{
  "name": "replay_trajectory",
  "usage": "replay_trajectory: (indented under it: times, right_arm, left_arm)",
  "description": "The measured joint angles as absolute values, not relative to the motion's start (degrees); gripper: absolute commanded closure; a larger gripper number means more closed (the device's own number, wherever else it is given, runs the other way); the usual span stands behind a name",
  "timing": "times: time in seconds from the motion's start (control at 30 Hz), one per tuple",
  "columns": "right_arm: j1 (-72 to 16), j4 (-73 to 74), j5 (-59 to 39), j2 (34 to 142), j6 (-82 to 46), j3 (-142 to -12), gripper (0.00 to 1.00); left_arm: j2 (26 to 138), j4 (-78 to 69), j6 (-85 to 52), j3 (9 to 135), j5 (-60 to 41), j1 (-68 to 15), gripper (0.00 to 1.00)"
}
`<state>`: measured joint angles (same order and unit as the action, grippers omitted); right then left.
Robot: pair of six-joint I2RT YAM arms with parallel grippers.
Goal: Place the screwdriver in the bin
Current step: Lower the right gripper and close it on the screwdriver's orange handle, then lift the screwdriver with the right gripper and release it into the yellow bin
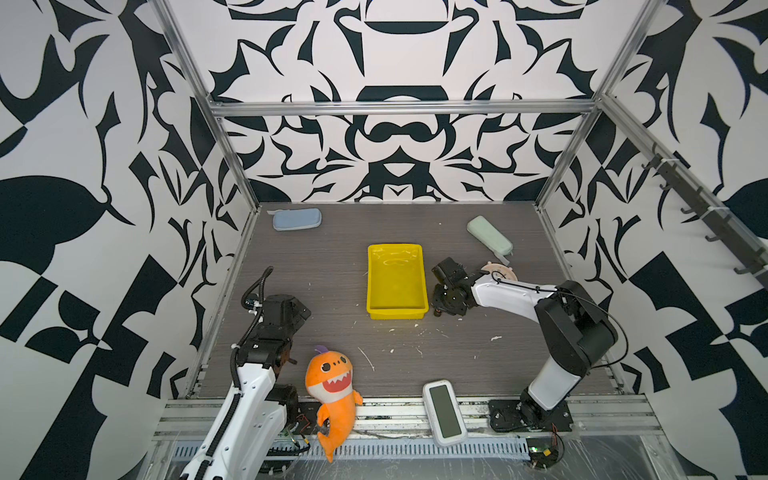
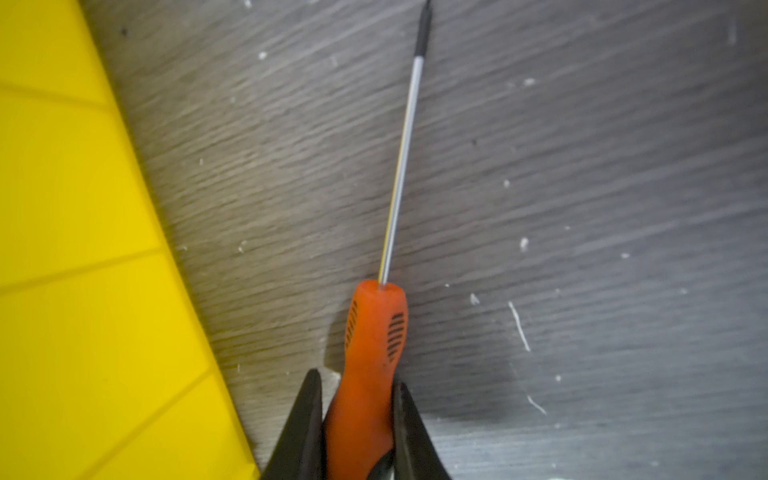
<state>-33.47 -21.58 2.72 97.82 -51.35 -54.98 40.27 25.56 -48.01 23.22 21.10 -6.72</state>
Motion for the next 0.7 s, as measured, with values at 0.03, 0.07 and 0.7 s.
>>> replay_trajectory:
  times: [0.03, 0.07, 0.7]
  right_arm:
    - [-33.5, -21.6, 2.8, 97.8, -51.2, -55.0, 0.87]
    - [-33.5, -21.6, 3.0, 97.8, -51.1, -55.0, 0.87]
    - [-40.2, -34.5, 15.3, 87.4, -45.6, -62.5, 0.86]
  left_arm:
    - [40.3, 25.5, -48.1, 23.2, 20.9, -6.7, 0.00]
    - [40.2, 25.5, -48.1, 23.2, 20.8, -6.7, 0.00]
    - [39.0, 16.8, -47.2, 20.3, 13.4, -6.7, 0.00]
